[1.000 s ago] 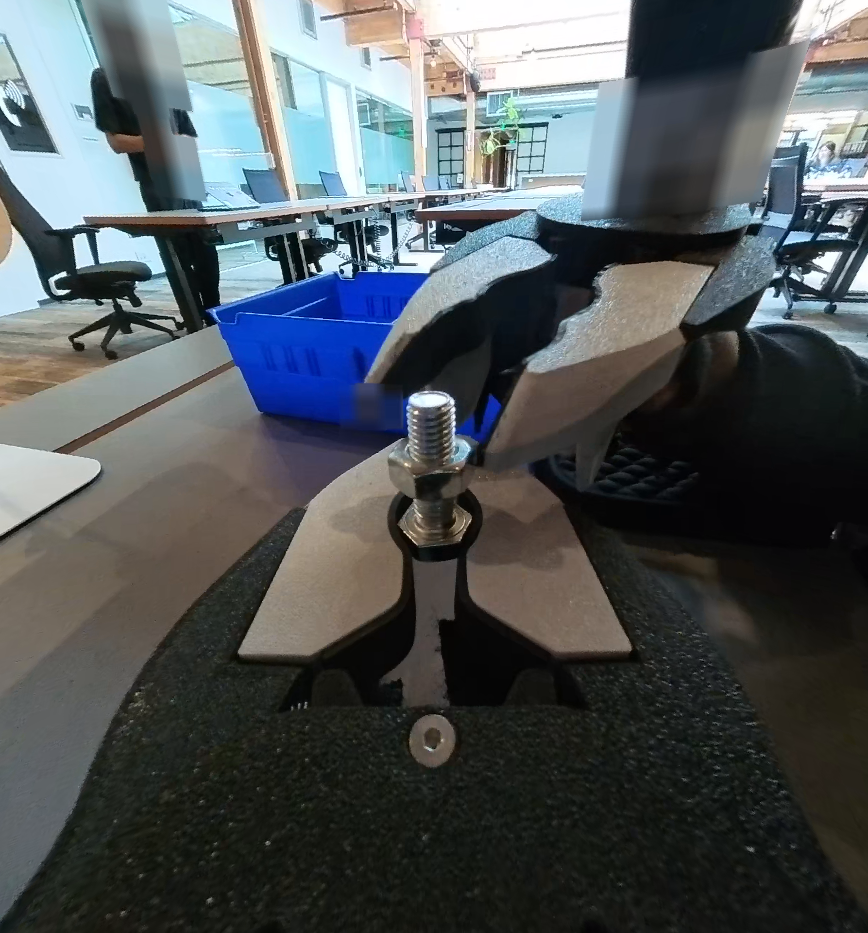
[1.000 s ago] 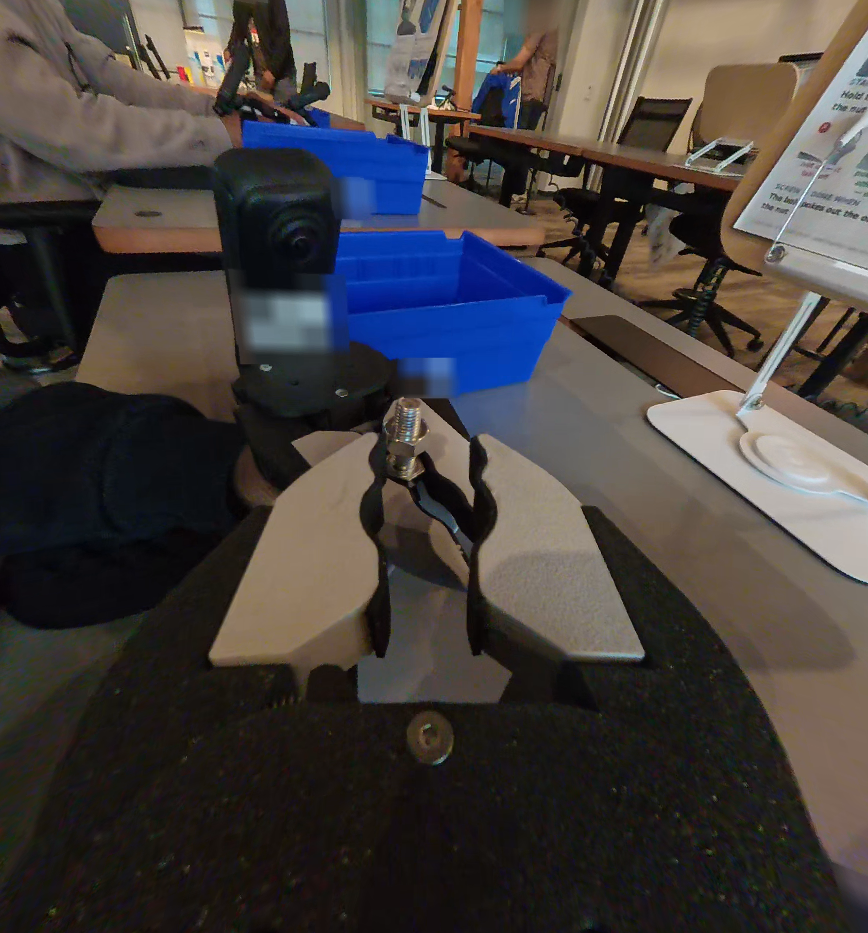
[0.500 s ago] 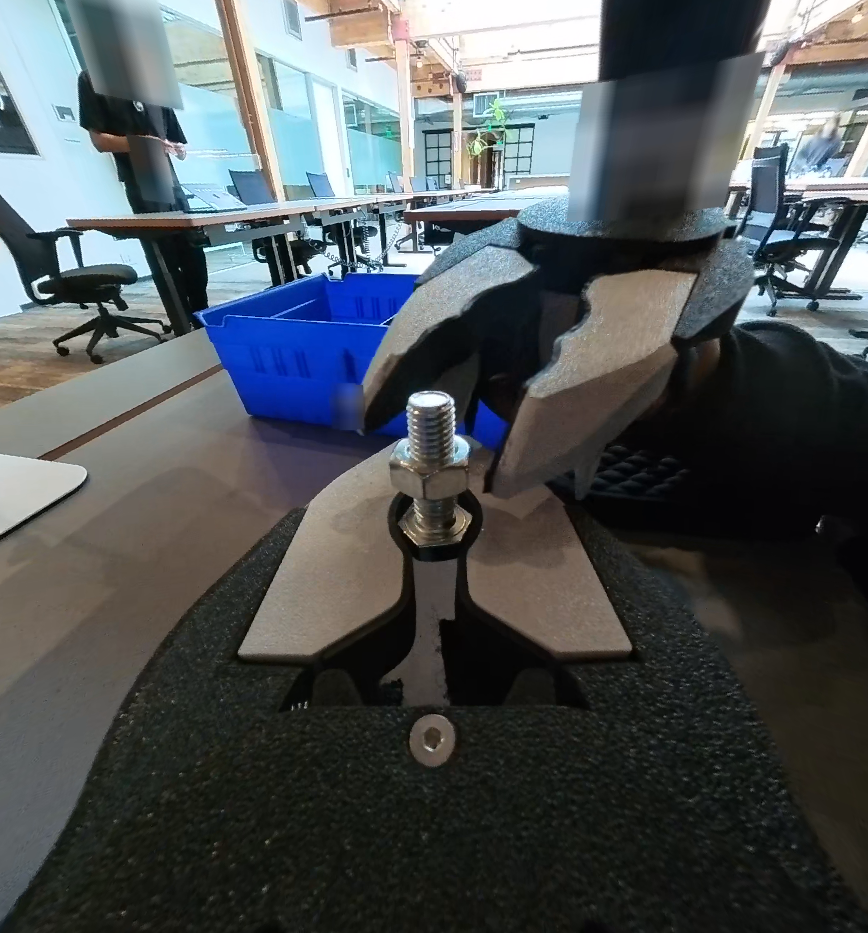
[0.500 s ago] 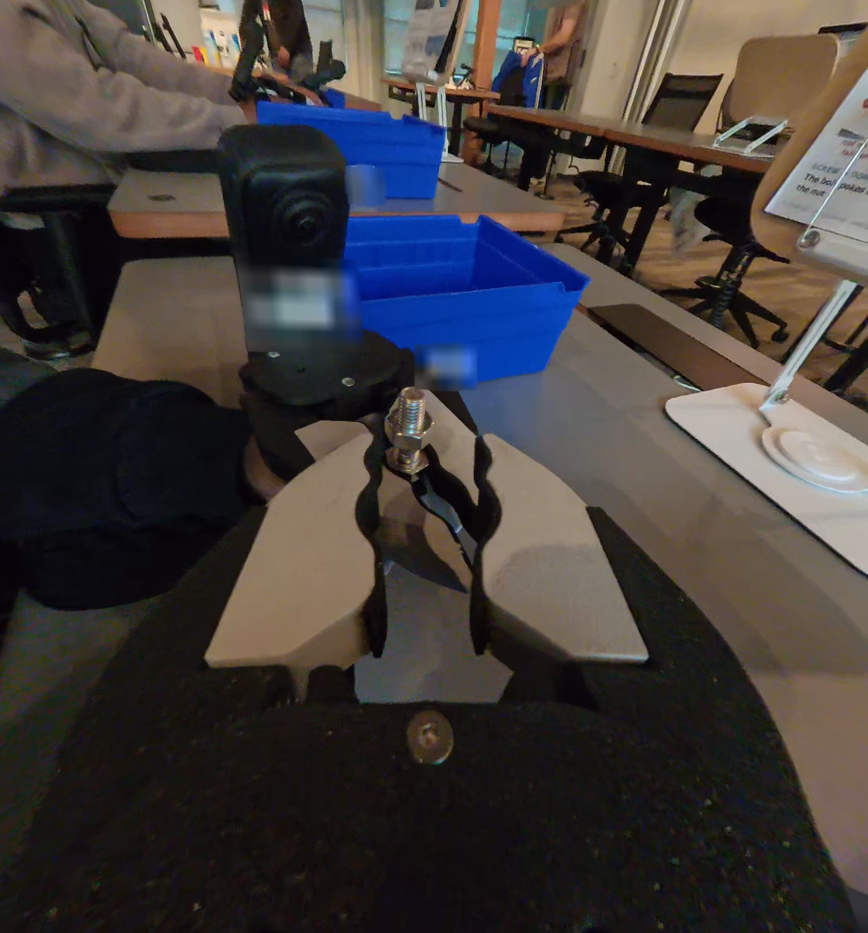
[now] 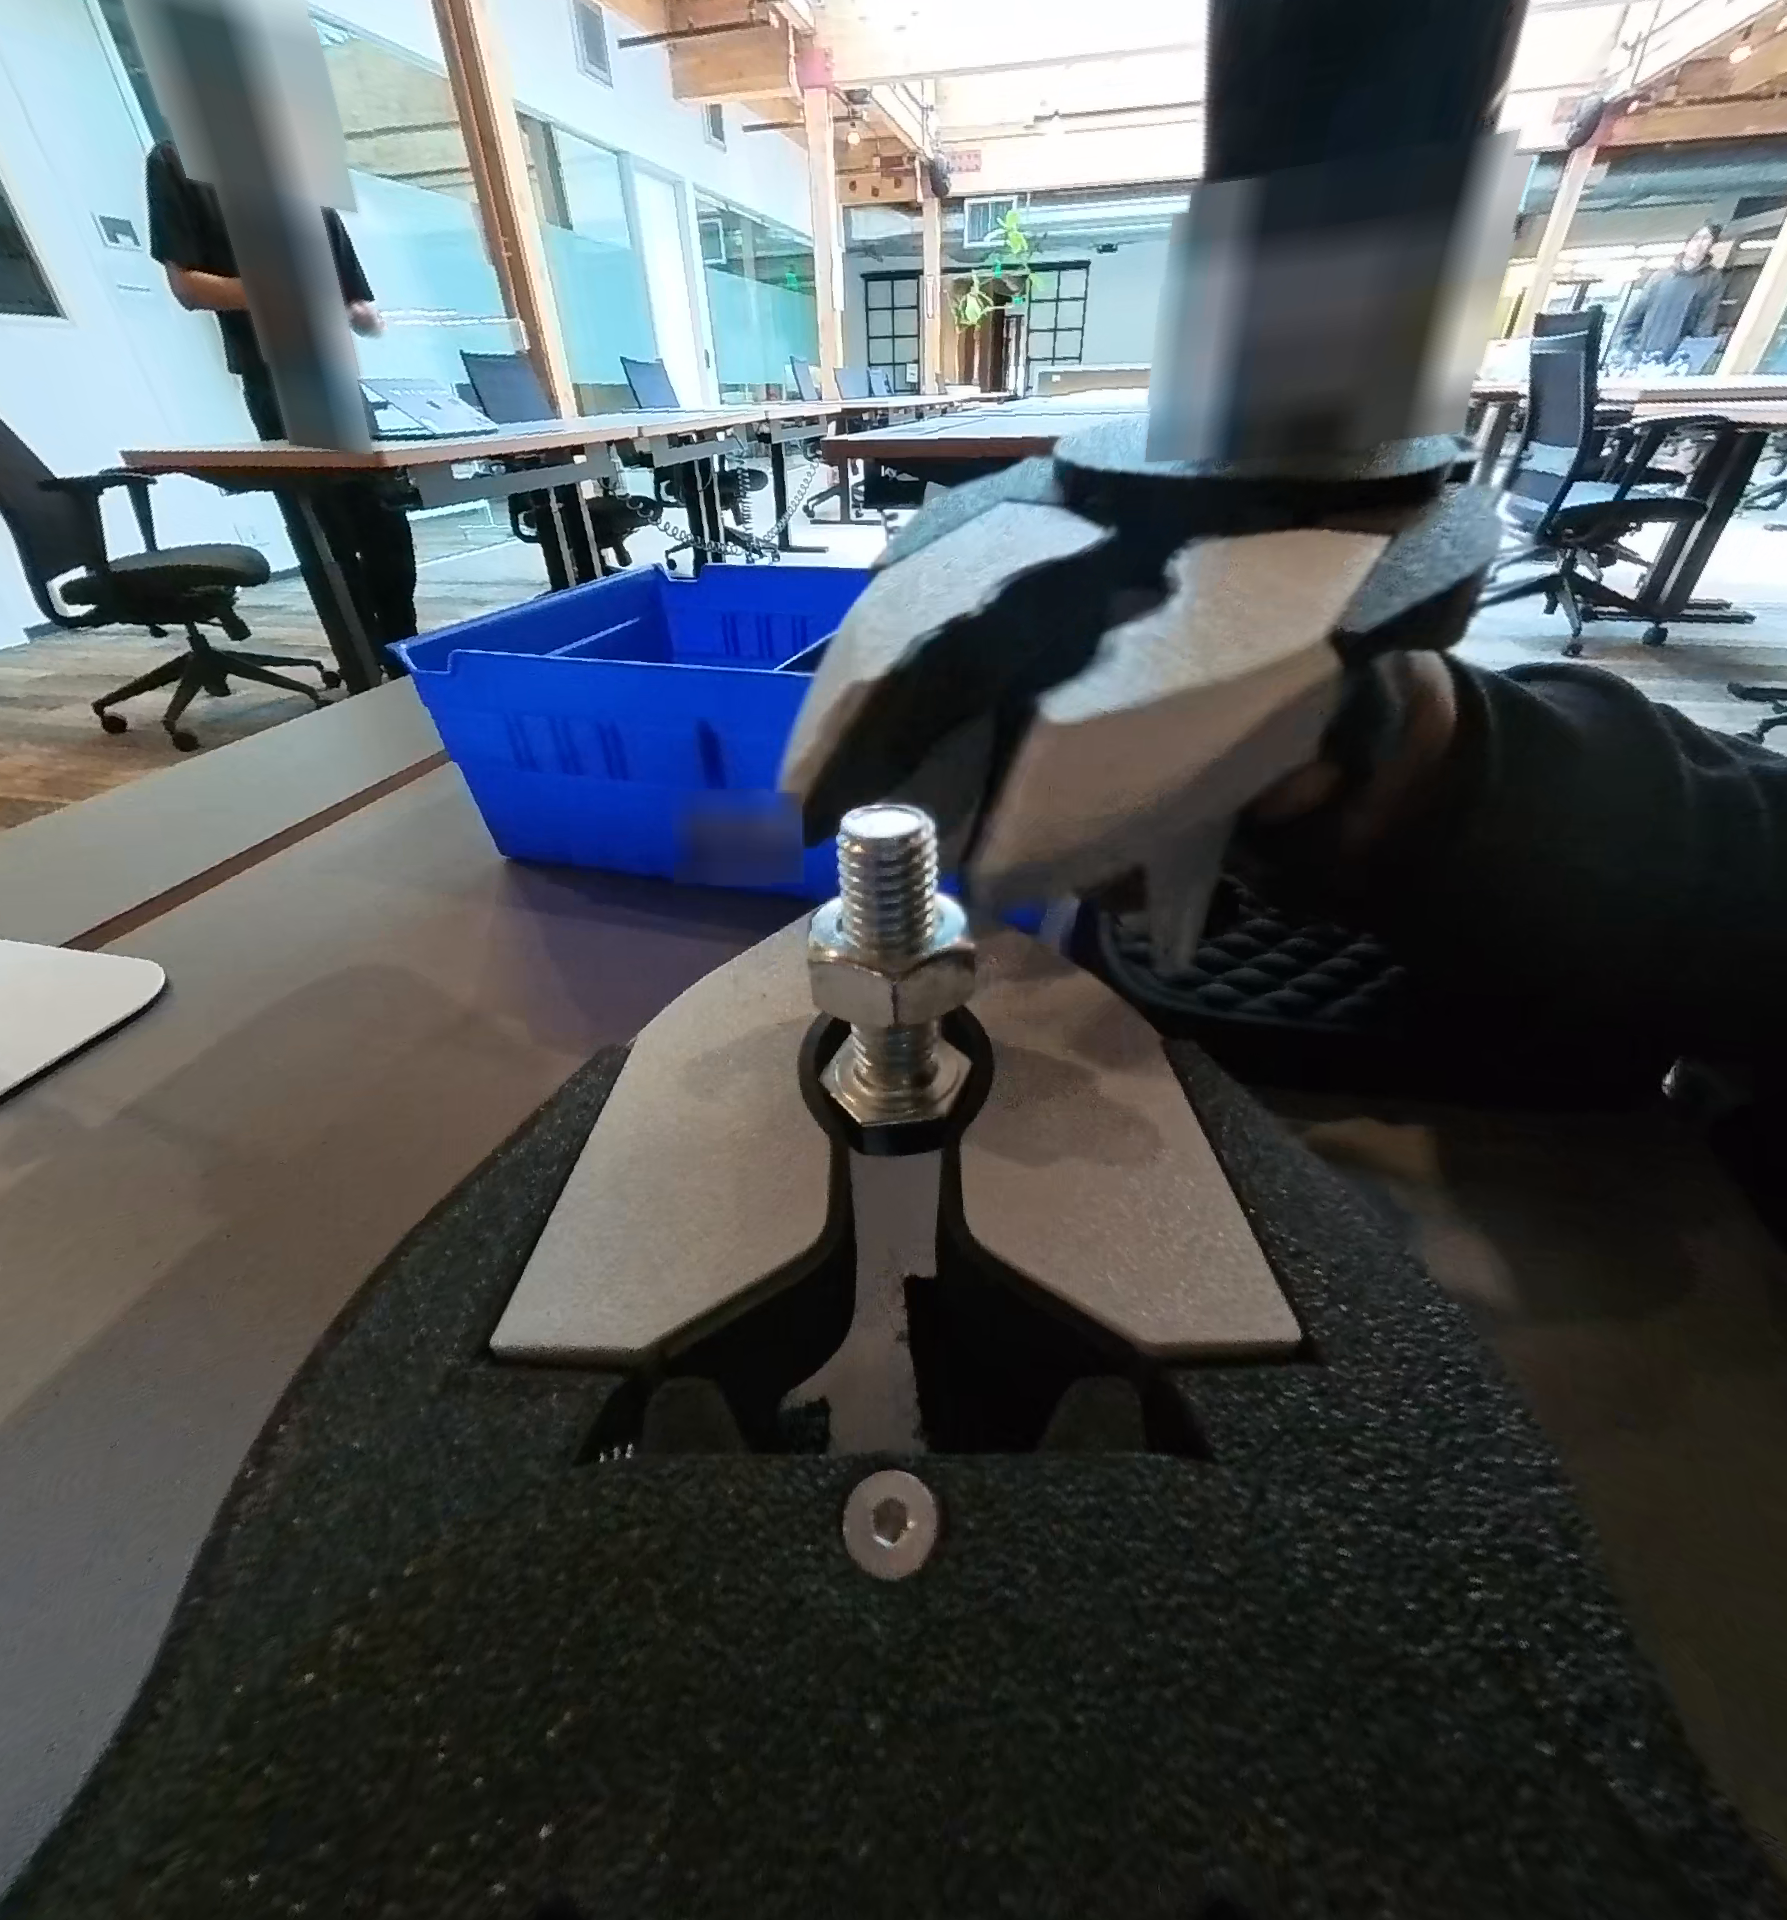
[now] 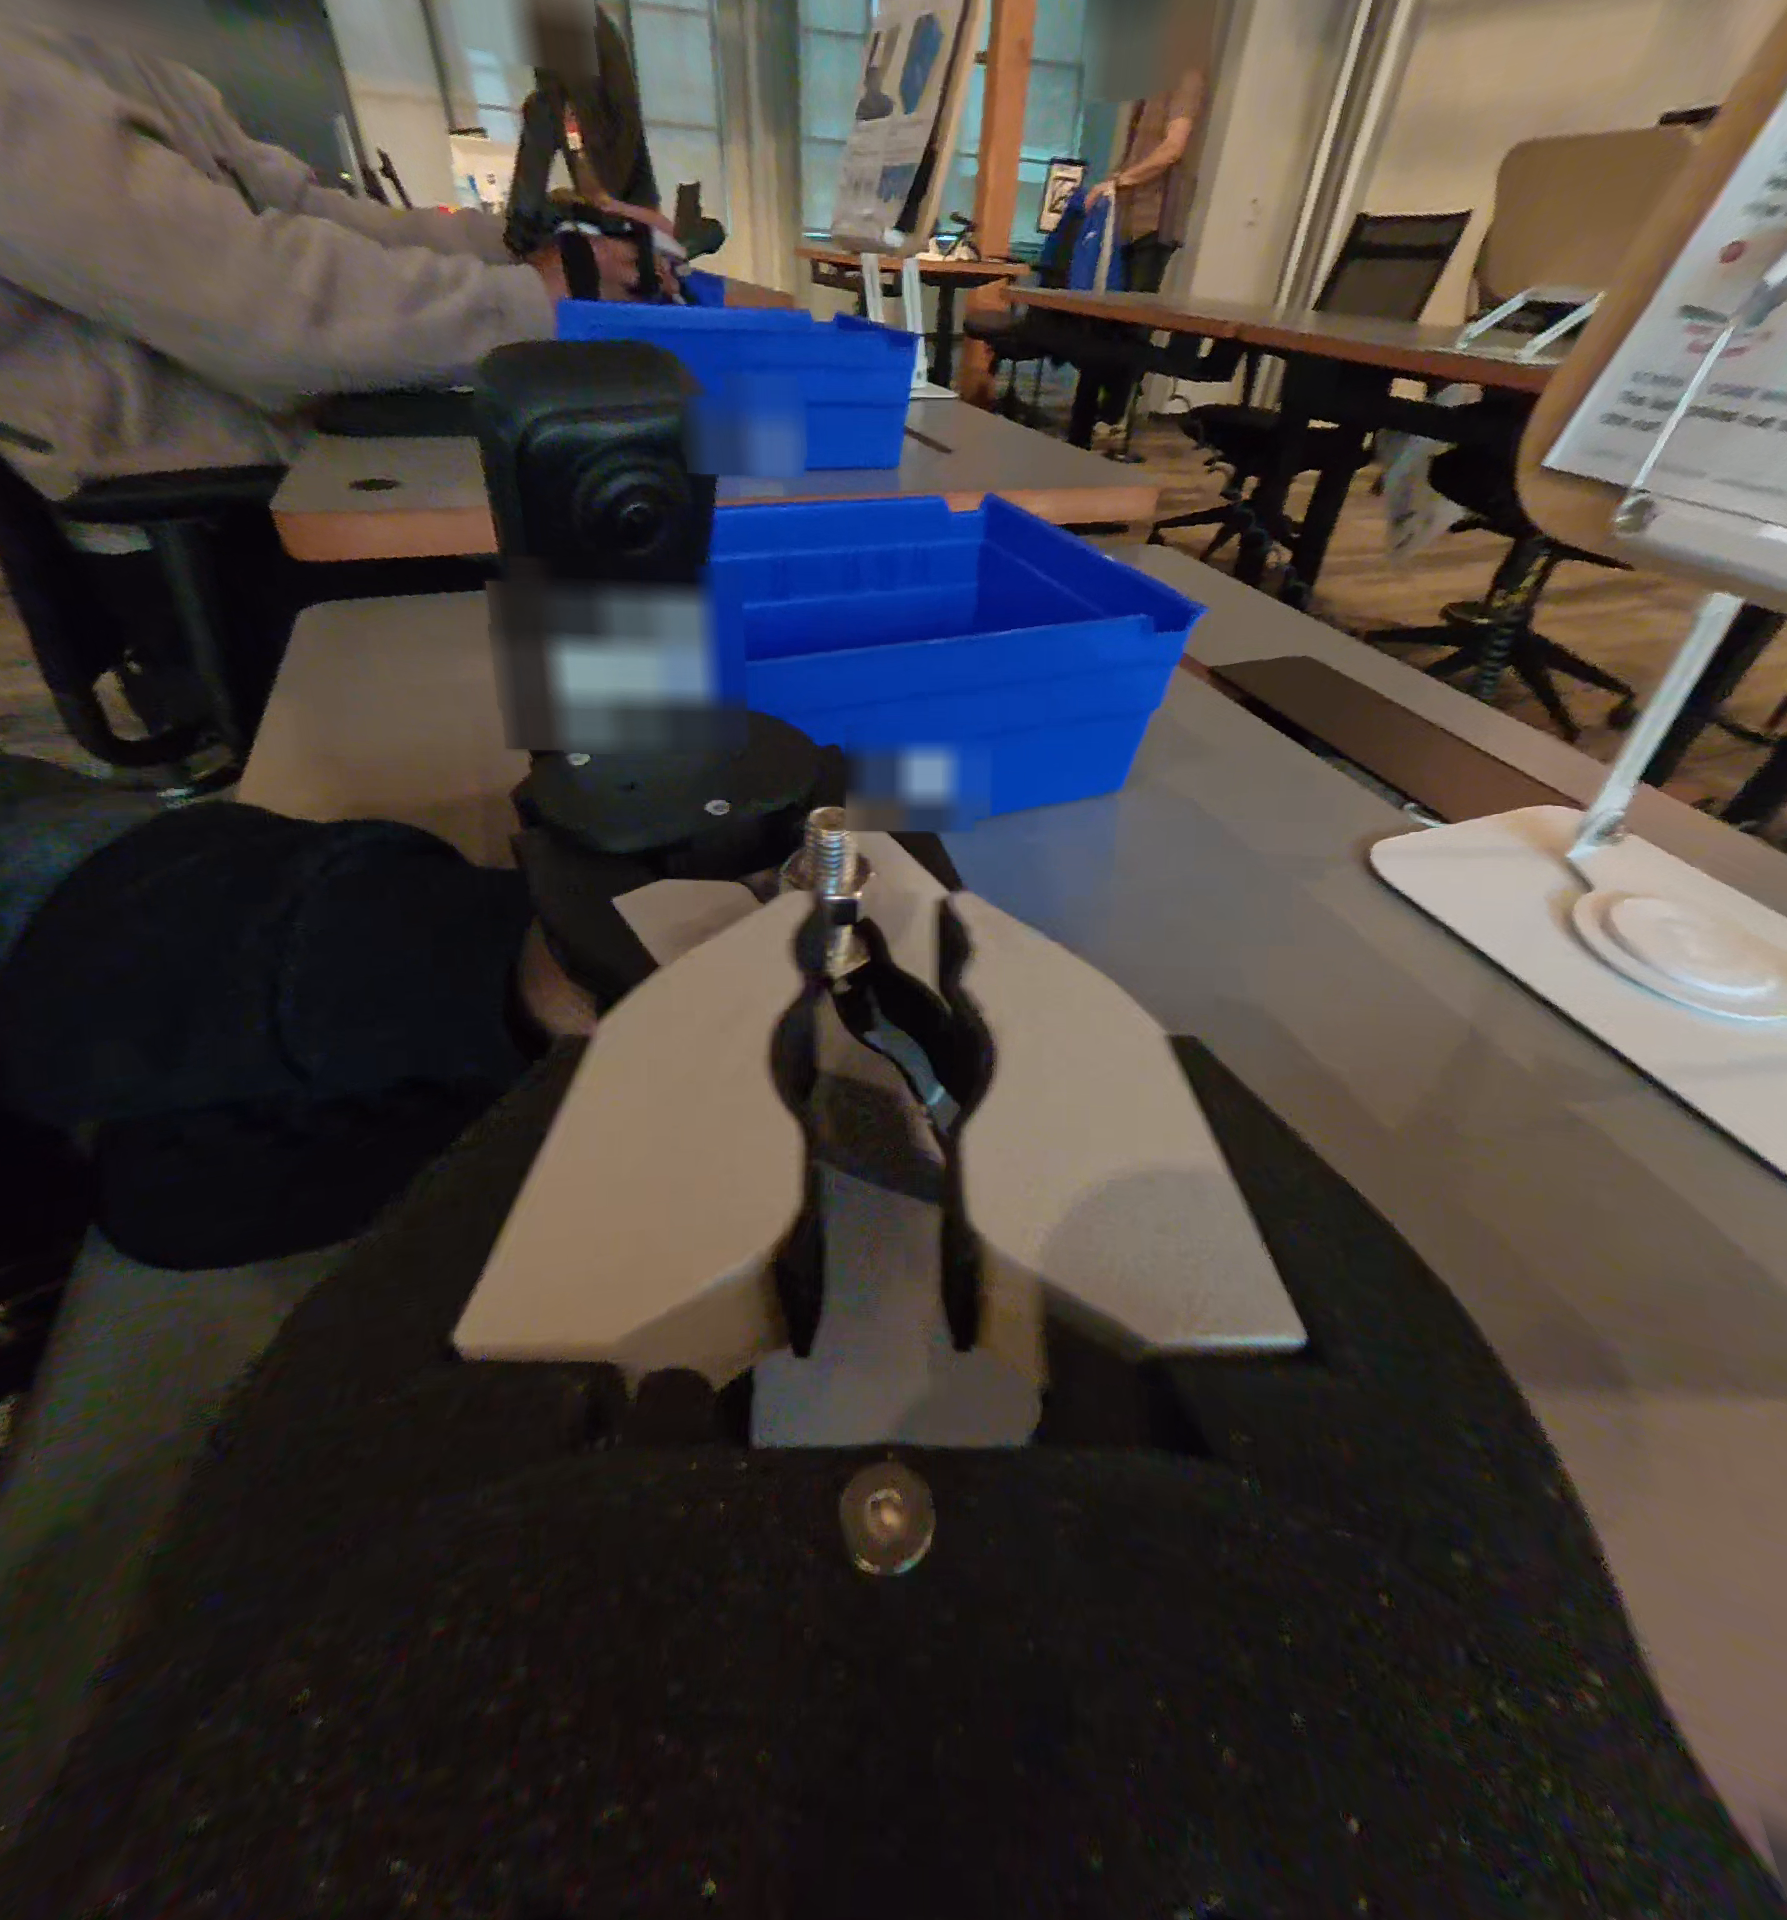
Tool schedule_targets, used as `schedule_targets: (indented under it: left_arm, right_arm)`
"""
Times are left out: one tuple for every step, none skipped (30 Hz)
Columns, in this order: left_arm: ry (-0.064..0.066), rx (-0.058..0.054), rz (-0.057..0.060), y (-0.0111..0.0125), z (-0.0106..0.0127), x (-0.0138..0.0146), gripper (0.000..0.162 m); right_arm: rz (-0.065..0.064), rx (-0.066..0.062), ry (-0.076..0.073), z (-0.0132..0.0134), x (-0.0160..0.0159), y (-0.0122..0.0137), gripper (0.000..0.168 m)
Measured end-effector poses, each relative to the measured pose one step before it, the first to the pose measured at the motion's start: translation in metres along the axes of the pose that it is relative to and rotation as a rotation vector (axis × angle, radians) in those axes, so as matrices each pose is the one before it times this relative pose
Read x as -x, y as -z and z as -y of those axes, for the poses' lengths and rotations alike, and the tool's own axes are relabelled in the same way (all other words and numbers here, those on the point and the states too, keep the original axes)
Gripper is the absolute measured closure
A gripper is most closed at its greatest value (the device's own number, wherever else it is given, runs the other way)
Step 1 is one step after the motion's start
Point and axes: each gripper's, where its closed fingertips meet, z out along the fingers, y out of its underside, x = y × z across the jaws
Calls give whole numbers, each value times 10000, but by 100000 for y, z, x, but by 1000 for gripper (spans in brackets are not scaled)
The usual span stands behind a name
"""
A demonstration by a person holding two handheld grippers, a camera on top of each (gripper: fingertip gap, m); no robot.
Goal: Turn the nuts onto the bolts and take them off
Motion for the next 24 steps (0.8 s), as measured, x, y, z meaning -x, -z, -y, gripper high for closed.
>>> schedule_targets:
  left_arm:
    - [-7,-13,-8,15,27,-25,150]
    - [5,15,-7,-4,-29,-9,150]
    - [-8,20,-14,-34,-24,-28,150]
    - [-26,16,-21,-31,-18,-55,150]
    - [-29,11,-15,-29,-12,-54,150]
    - [-23,17,-10,-22,-19,-39,150]
    - [-12,14,-9,-16,-26,-41,150]
    - [-4,-3,-5,-6,14,-16,150]
    - [-2,-7,-6,-5,9,-6,153]
    - [12,-14,-20,8,28,-24,153]
    - [11,-16,-11,6,19,-12,149]
    - [3,0,-2,9,10,1,149]
    - [5,-5,-21,-8,6,-22,149]
    - [3,-9,-9,2,11,-8,149]
    - [14,-22,10,28,37,27,149]
    - [57,-49,-4,42,69,43,149]
    - [63,-67,-6,74,82,38,153]
    - [35,-60,18,67,95,71,150]
    - [13,-48,-8,68,80,26,150]
    - [13,-29,-21,50,47,-20,150]
    - [-1,22,-1,3,-39,-19,150]
    - [-18,52,3,-24,-76,-17,150]
    - [-14,33,-18,-29,-62,-43,150]
    - [-2,17,-24,-55,-30,-33,150]
  right_arm:
    - [72,85,-118,-130,163,-269,136]
    - [-13,93,-63,-132,18,-241,128]
    - [-82,31,-8,-26,-71,-176,123]
    - [-57,-10,9,41,-25,-160,119]
    - [-40,27,29,-1,2,-109,118]
    - [-88,42,47,-42,-85,-83,118]
    - [-98,48,27,-63,-124,-65,118]
    - [-48,25,-7,-31,-59,-44,119]
    - [14,-43,-41,56,17,-35,120]
    - [27,-33,-16,49,44,-2,121]
    - [-49,6,33,9,-81,29,123]
    - [-13,2,22,7,-60,51,122]
    - [38,13,-1,-15,14,46,123]
    - [69,4,14,0,68,85,124]
    - [109,1,39,-5,126,136,128]
    - [115,-18,50,3,133,160,134]
    - [105,-44,66,57,140,149,140]
    - [32,-5,89,17,35,126,147]
    - [-132,9,141,22,-192,204,162]
    - [-180,-62,189,85,-302,273,168]
    - [-112,-59,60,87,-270,279,168]
    - [12,-83,-83,107,-121,193,168]
    - [116,-101,-167,83,63,60,168]
    - [151,-73,-167,26,169,-57,168]
